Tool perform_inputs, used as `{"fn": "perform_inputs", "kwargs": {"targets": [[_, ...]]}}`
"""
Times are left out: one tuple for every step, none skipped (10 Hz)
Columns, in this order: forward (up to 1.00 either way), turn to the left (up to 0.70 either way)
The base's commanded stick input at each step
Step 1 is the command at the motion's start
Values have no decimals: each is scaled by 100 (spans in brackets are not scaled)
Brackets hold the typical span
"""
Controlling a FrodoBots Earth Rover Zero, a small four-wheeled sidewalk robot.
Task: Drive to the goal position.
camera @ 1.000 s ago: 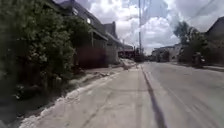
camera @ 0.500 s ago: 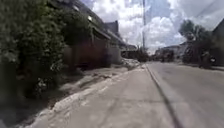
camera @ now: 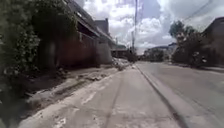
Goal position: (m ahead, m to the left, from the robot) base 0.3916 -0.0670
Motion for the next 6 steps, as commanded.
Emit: {"fn": "perform_inputs", "kwargs": {"targets": [[100, -25], [100, -39], [100, -40], [100, -40], [100, -40], [100, -40]]}}
